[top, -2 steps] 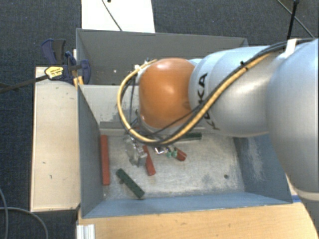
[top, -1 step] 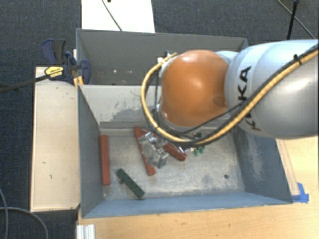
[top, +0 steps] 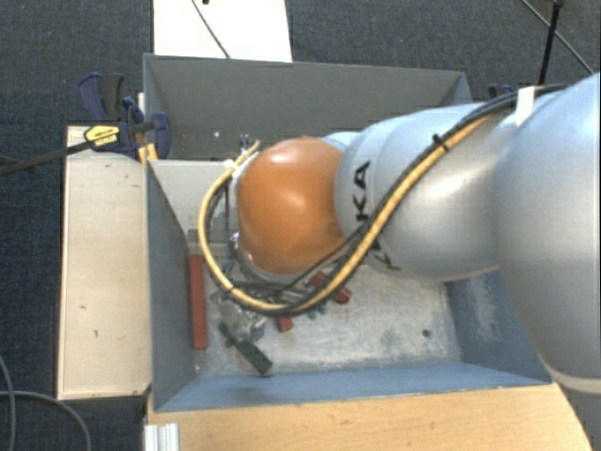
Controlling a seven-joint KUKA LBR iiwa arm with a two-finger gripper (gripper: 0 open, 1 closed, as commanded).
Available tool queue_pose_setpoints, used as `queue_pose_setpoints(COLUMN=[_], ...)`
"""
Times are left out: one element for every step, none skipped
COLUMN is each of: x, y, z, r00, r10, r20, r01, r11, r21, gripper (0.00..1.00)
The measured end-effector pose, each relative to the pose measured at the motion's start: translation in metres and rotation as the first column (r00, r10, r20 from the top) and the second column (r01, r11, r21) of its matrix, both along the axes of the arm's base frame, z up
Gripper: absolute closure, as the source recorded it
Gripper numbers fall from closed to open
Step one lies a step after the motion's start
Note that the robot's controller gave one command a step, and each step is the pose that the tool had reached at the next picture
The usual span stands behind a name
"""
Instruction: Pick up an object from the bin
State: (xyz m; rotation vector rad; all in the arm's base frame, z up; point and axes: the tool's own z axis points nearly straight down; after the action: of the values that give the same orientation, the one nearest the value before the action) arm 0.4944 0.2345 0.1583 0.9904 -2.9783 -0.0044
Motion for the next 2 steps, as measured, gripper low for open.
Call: queue_pose_setpoints(x=[0.0083,0.0083], y=[0.0127,0.0123], z=[-0.0068,-0.0065], r00=[0.999,0.999], r10=[0.034,0.031], r20=[0.008,0.008], r01=[-0.034,-0.031], r11=[0.999,1.0], r21=[0.002,0.002], gripper=[1.0,0.0])
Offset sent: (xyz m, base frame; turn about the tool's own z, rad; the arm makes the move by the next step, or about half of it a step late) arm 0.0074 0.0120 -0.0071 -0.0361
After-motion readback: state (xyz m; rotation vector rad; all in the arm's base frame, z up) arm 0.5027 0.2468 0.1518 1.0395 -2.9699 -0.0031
